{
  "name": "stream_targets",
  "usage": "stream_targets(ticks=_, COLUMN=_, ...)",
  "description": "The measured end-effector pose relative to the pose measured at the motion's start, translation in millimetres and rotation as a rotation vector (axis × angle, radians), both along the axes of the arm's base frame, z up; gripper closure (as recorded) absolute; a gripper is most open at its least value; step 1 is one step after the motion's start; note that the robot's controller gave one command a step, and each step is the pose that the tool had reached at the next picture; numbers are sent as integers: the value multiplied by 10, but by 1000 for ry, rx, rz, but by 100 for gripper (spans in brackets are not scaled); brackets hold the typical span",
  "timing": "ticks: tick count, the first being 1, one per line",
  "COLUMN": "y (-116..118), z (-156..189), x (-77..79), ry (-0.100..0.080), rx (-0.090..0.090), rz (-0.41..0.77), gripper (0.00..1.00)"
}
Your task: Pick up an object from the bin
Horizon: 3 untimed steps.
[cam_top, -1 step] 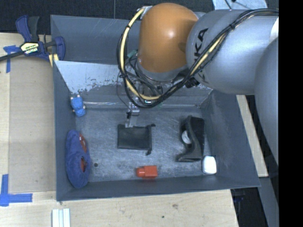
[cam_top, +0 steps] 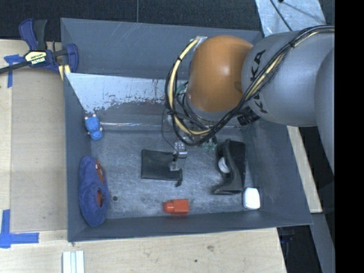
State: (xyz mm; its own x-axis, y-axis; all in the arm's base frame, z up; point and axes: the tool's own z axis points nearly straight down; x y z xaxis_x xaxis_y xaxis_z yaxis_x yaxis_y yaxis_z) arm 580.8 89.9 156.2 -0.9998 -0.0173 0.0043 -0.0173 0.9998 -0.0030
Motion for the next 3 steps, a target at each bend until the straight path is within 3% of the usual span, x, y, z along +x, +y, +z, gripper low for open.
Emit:
stream_targets(ticks=1, y=303, z=-845, x=-175, ry=1, rx=3, rz=-16, gripper=0)
stream_targets(ticks=2, y=289, z=-795, x=-145, ry=-7, rx=4, rz=-20, gripper=100)
stream_targets(ticks=3, y=272, z=-385, x=-39, ry=-12, rx=4, rz=13, gripper=100)
